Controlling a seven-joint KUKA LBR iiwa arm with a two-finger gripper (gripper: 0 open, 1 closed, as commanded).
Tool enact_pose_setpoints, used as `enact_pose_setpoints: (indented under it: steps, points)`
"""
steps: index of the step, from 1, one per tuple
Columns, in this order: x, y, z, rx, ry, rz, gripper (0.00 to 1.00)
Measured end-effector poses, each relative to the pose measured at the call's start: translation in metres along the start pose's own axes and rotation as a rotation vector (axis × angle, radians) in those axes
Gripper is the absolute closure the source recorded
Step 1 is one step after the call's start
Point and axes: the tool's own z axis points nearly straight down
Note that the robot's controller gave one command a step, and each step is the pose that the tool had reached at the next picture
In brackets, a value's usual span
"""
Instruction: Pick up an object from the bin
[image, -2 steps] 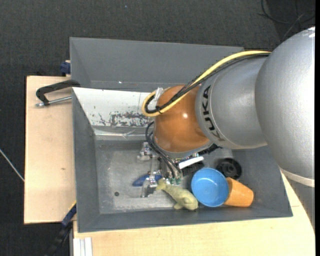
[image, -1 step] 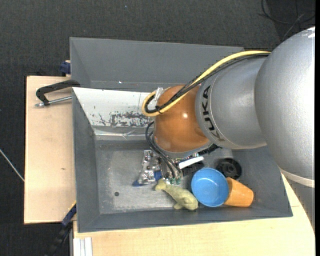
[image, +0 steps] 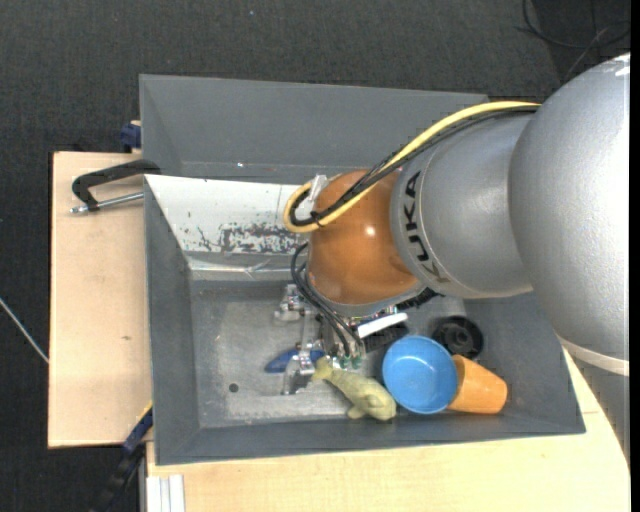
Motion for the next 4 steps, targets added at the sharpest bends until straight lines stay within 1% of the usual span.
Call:
enact_pose_setpoints:
  steps: [1, 2, 3, 4]
  points:
    - [0.0, 0.0, 0.0, 0.0, 0.0, 0.0, 1.0]
    - [0.012, 0.027, -0.029, -0.001, -0.006, -0.176, 1.0]
    - [-0.037, -0.015, -0.029, 0.003, -0.007, -0.569, 1.0]
    - [-0.036, -0.013, -0.029, 0.0, -0.005, -0.57, 0.0]
